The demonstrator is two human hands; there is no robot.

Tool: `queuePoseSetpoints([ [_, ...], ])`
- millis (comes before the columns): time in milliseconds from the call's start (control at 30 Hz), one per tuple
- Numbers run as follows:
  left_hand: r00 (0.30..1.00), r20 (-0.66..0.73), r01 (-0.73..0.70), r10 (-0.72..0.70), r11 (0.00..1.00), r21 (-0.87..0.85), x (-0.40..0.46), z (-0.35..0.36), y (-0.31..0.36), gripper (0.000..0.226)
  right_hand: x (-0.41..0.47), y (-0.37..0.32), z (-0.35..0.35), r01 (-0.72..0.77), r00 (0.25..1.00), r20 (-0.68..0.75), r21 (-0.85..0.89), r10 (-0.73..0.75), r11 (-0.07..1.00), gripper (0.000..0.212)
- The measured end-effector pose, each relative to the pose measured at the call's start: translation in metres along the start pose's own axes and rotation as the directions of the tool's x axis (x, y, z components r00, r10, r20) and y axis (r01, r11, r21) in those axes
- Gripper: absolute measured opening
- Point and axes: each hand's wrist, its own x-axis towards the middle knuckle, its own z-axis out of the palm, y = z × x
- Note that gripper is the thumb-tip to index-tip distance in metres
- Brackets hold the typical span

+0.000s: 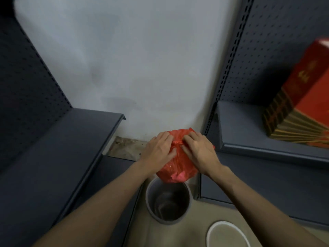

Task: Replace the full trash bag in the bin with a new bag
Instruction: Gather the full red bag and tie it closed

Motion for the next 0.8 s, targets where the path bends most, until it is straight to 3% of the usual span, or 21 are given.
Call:
queuePoseSetpoints([
  [433, 0.998, -0.014, 0.063, -0.063, 0.997, -0.034, 0.139, -0.411, 0.089, 0.026, 0.127, -0.099, -0.412, 0.073, 0.997, -0.042, 0.075, -0.07, 0.995, 0.023],
  [600, 0.998, -0.024, 0.051, -0.052, 0.999, -0.008, 0.178, -0.506, 0.114, 0.024, 0.157, -0.115, -0.509, 0.091, 0.992, -0.088, -0.003, -0.091, 0.996, 0.025],
  [800, 0.993, -0.049, 0.106, -0.104, 0.993, 0.044, 0.203, -0.55, 0.134, 0.028, 0.179, -0.11, -0.56, 0.154, 0.983, -0.108, 0.039, -0.149, 0.987, 0.025],
])
